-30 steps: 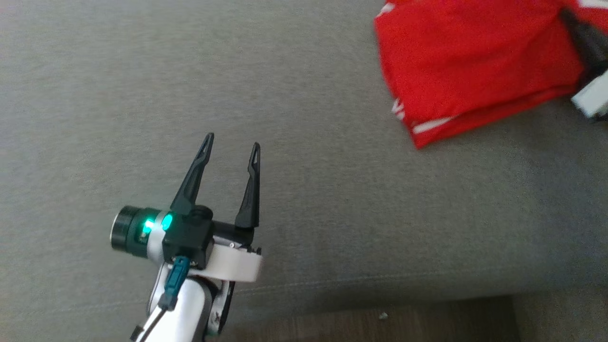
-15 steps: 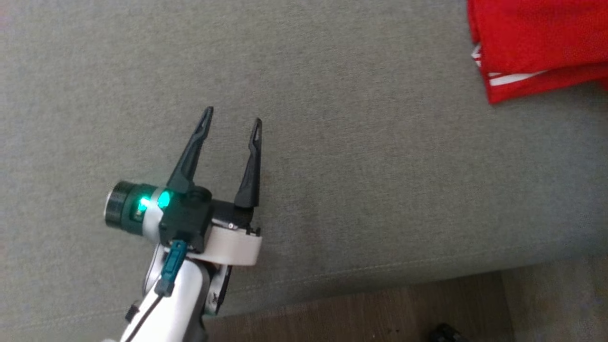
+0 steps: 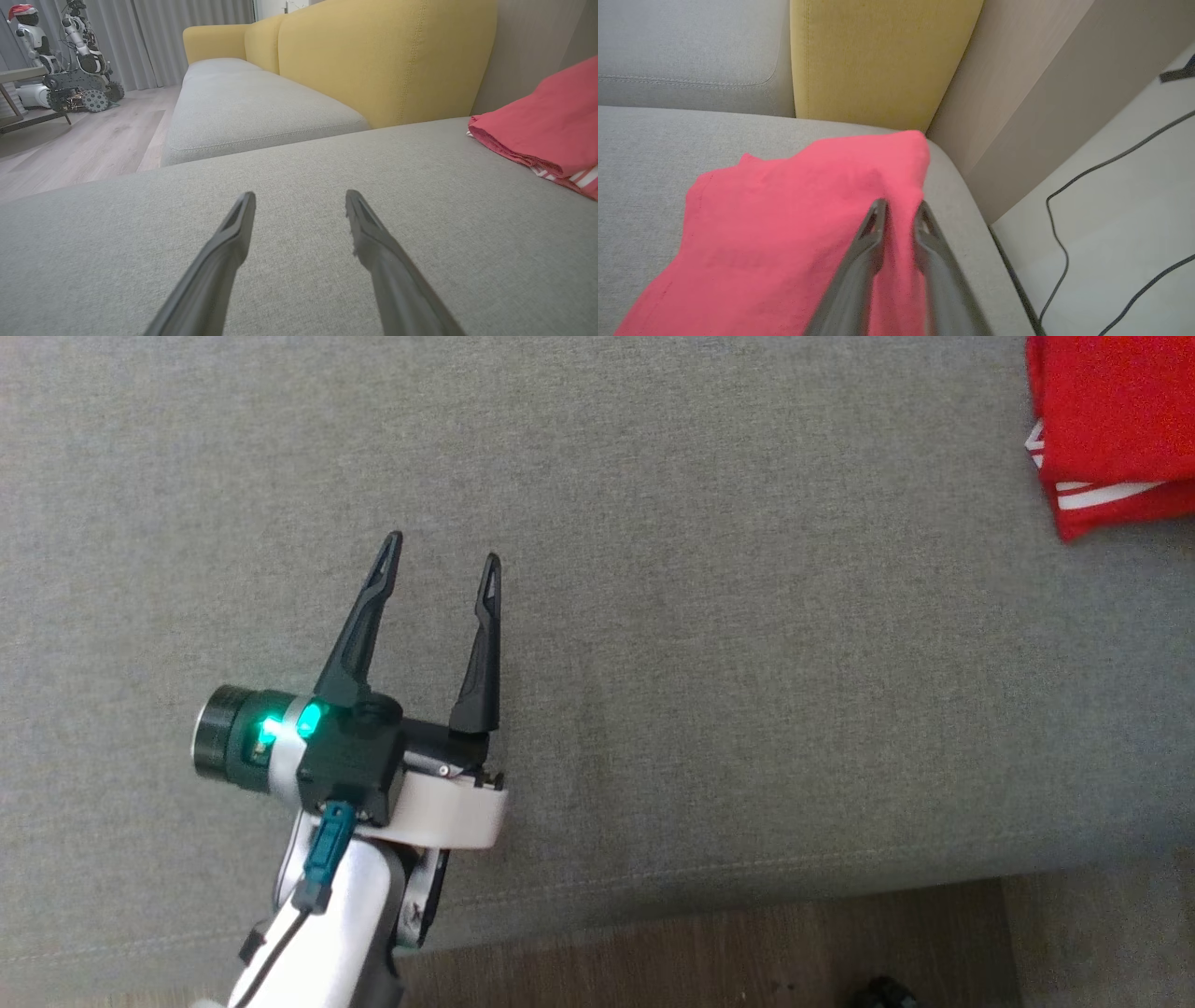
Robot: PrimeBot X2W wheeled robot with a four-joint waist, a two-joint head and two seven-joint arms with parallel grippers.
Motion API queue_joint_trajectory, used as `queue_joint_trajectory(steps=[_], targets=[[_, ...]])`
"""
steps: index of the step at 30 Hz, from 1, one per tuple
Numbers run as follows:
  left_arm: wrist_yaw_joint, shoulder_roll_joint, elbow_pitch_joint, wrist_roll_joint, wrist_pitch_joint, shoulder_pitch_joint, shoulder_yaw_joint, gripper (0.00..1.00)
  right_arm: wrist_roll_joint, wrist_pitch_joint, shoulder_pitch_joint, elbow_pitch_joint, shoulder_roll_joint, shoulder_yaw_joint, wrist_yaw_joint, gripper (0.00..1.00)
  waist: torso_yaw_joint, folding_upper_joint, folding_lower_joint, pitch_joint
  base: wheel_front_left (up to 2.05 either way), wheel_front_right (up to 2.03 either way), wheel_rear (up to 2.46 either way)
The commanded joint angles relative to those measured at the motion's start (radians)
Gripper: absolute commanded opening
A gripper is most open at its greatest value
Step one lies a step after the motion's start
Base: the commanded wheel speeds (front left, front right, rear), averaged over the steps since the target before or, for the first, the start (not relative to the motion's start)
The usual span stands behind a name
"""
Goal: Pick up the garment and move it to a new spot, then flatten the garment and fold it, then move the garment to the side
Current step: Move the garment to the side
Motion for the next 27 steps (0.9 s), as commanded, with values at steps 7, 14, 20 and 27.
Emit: queue_joint_trajectory(steps=[7, 14, 20, 27], targets=[[0.001, 0.003, -0.017, -0.009, -0.005, -0.014, 0.027, 1.0, -0.245, -0.078, 0.056, -0.173, 0.088, -0.039, 0.005, 1.0, 0.009, 0.0, -0.0001, -0.042, 0.0, 0.0, 0.0], [0.005, -0.007, -0.004, -0.026, -0.005, 0.035, 0.041, 1.0, -0.232, -0.217, 0.178, -0.171, 0.258, 0.105, 0.005, 1.0, 0.041, 0.0, -0.0001, -0.16, 0.0, 0.0, 0.0], [0.0, -0.029, 0.001, -0.073, -0.005, 0.108, 0.084, 1.0, -0.148, -0.454, 0.283, -0.079, 0.37, 0.2, 0.005, 1.0, 0.08, 0.0, -0.0001, -0.256, 0.0, 0.0, 0.0], [-0.019, -0.052, -0.032, -0.108, -0.005, 0.185, 0.161, 1.0, -0.163, -0.663, 0.341, -0.031, 0.485, 0.21, 0.005, 1.0, 0.115, 0.0, -0.0001, -0.337, 0.0, 0.0, 0.0]])
